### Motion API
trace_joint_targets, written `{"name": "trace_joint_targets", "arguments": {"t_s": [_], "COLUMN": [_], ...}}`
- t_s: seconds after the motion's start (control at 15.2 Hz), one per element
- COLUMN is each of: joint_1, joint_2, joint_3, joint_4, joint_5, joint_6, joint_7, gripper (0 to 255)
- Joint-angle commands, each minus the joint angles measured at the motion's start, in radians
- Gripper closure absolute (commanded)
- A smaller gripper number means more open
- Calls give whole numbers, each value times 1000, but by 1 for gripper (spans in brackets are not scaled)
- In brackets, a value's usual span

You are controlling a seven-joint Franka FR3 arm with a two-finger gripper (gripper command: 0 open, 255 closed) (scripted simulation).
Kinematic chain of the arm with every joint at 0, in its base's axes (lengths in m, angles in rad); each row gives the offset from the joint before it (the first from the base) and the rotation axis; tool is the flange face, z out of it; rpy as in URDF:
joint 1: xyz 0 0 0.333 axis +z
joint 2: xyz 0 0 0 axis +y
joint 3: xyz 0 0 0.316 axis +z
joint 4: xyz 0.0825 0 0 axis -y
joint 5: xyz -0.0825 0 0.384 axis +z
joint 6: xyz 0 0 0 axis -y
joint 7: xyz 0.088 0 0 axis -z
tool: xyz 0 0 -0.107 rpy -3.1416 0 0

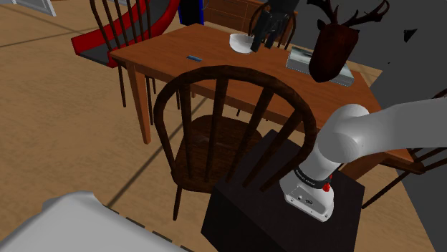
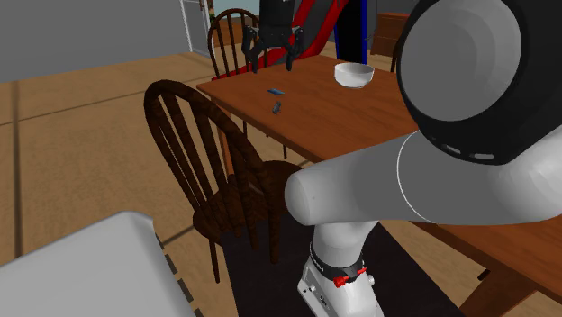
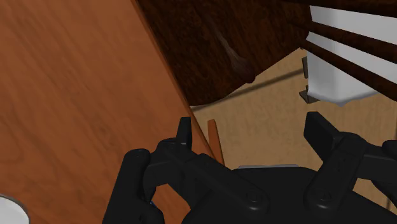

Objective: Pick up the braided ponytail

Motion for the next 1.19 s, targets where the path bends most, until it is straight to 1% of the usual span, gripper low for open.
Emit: {"name": "trace_joint_targets", "arguments": {"t_s": [0.0,0.33,0.59,0.86,1.12], "joint_1": [0,32,59,90,133], "joint_2": [0,-41,-41,-2,86], "joint_3": [0,-24,-47,-74,-112], "joint_4": [0,-202,-343,-463,-557], "joint_5": [0,12,23,38,62], "joint_6": [0,186,345,521,718], "joint_7": [0,-96,-177,-265,-366], "gripper": [0,0,0,0,0]}}
